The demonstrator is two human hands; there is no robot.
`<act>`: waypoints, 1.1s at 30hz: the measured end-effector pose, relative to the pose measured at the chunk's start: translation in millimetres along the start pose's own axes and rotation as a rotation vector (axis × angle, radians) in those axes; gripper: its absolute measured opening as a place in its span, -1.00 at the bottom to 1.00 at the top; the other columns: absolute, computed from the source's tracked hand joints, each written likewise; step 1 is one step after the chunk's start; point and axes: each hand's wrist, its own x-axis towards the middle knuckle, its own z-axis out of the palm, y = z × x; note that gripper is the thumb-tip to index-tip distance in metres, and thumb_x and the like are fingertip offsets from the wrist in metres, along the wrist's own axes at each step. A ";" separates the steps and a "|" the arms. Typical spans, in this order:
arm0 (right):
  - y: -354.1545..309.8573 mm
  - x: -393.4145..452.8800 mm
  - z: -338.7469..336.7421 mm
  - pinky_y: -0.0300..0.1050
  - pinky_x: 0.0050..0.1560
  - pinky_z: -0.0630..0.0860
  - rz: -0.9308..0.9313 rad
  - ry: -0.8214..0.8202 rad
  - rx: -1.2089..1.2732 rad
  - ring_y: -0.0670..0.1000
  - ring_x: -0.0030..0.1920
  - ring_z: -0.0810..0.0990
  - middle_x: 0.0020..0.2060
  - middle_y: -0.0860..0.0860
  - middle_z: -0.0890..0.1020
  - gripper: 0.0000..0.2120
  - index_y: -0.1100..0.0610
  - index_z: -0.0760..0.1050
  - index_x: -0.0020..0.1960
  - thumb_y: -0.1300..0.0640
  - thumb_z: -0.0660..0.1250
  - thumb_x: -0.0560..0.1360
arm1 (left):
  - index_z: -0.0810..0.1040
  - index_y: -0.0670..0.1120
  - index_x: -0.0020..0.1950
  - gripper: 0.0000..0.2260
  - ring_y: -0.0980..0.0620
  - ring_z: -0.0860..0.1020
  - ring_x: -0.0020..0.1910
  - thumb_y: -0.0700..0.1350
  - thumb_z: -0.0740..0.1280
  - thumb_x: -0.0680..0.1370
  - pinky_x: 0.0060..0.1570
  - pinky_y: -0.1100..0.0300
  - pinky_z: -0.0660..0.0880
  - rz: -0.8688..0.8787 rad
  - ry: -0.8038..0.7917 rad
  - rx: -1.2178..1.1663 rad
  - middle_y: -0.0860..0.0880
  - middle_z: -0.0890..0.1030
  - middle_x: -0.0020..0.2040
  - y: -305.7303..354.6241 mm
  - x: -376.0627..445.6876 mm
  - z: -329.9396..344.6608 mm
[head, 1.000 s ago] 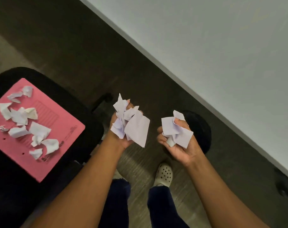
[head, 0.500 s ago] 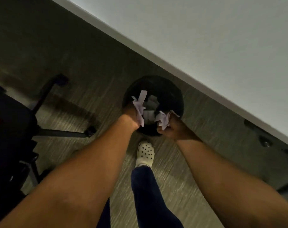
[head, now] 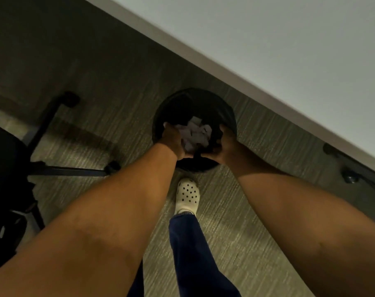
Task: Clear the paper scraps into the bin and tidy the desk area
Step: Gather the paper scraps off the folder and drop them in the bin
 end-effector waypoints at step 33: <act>234.0 -191.5 464.8 -0.31 0.00 0.62 -0.797 -0.788 -2.081 -0.08 0.06 0.59 0.40 -0.11 0.40 -0.16 -0.14 0.30 0.54 0.05 0.64 0.38 | 0.38 0.22 0.41 -0.58 -0.04 0.49 0.24 0.04 0.35 0.57 0.08 -0.02 0.61 0.685 0.924 -0.221 0.02 0.40 0.36 77.4 -360.0 -424.1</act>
